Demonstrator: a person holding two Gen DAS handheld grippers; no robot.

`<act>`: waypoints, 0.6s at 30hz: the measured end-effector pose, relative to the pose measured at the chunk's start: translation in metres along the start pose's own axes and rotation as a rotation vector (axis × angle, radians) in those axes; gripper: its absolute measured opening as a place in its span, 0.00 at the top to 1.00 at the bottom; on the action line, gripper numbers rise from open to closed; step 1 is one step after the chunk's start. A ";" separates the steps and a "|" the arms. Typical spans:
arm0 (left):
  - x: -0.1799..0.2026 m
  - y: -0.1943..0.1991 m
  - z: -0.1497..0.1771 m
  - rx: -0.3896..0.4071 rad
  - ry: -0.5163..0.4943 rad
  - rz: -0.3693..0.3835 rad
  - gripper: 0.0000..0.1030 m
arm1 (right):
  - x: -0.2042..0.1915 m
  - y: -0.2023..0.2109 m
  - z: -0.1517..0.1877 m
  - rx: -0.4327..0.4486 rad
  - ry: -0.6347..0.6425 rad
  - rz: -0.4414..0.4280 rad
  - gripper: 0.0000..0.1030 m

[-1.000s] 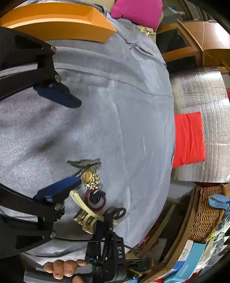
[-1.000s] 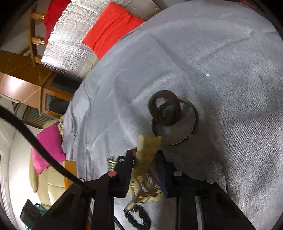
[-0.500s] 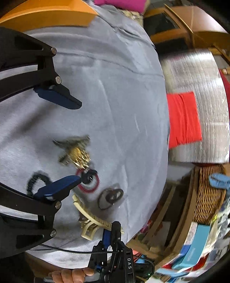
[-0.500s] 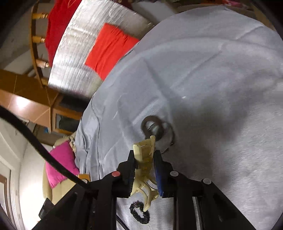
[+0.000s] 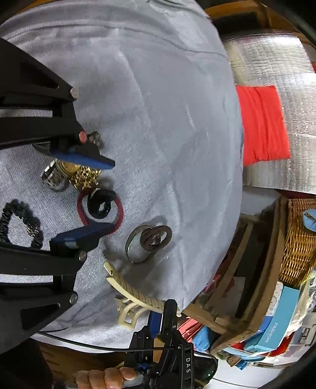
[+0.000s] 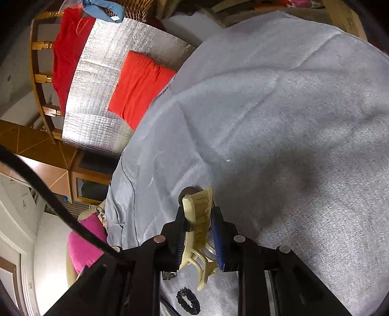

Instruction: Organize jewelry

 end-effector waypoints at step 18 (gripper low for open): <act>0.008 0.005 0.005 0.020 -0.020 0.051 0.96 | -0.010 0.004 0.008 -0.004 0.029 -0.023 0.78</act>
Point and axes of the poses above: each gripper's, at about its wrist camera, not at the fingertips, and y roughly against the way its jaws point, x to its right, z to its underside, the point moved 4 cm from there along -y, roughly the way its jaws point, and after that the axes turned 6 degrees about -y, right-handed, at the moved point
